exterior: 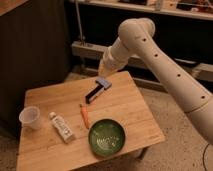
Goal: Place the eraser in the ceramic cup
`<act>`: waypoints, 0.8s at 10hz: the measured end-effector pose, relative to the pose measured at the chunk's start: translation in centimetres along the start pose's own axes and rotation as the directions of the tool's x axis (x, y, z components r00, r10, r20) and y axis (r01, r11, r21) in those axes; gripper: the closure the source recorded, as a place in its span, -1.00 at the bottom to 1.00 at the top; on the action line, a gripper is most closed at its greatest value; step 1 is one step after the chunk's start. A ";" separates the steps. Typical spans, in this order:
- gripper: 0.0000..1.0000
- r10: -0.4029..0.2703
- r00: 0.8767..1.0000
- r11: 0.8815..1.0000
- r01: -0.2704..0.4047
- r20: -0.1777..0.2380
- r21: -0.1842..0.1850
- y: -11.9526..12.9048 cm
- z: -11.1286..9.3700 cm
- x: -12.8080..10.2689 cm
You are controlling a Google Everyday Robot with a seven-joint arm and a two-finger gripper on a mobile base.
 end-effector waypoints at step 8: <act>0.57 0.406 0.905 0.911 -0.390 0.128 -0.135 -1.4 7.1 -0.5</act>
